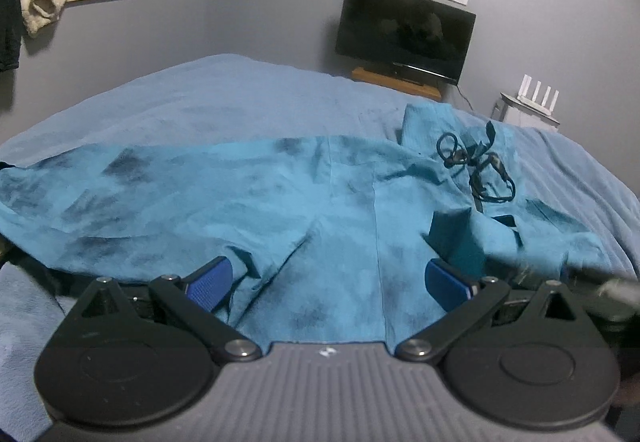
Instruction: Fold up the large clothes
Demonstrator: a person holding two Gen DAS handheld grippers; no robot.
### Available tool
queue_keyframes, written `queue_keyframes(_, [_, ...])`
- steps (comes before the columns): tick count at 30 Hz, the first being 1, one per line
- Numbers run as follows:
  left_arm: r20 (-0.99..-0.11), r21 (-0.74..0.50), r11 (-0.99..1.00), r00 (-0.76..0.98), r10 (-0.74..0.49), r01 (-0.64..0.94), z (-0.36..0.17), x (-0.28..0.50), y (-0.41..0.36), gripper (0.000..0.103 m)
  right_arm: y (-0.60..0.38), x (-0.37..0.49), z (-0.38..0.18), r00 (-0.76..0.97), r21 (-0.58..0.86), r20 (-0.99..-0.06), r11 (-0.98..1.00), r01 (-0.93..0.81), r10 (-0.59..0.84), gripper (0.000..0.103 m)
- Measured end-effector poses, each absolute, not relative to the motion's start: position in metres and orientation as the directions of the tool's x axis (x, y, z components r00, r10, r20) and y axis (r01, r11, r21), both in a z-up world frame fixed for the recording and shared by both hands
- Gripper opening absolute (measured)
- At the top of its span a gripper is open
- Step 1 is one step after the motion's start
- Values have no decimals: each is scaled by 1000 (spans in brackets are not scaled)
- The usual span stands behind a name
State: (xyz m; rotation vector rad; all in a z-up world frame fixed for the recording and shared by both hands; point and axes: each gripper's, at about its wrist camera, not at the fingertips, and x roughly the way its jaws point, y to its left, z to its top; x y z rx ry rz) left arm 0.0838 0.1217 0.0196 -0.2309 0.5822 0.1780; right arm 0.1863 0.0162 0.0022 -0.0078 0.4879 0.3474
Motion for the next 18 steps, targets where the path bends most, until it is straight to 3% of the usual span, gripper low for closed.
queue_keyframes(1, [-565,-172,958,820,95,-229,19,85,122,103,16,184,-4,811,134,-471,937,-323,347,60])
queue_keyframes(2, [-567,-181,956,819,89,-230,18,85,123,103,7,183,-11,801,193,-473,930,-313,367,65])
queue_keyframes(6, [-587,-214,948,807,68,-235,14,89,125,103,-39,194,-34,789,410,-462,886,-216,406,69])
queue_keyframes(10, [-589,-219,946,805,66,-238,14,89,125,103,-87,194,-40,812,659,-388,747,-85,435,73])
queue_keyframes(12, [-588,-221,946,806,65,-238,14,90,125,103,-96,197,-39,836,708,-366,706,-35,410,67])
queue_keyframes(14, [-583,-227,941,809,74,-251,14,89,127,103,-92,198,-32,852,679,-343,731,-67,396,40])
queue_keyframes(18, [-548,-267,905,824,140,-331,18,82,140,103,-57,198,-10,831,625,-252,739,-252,496,40])
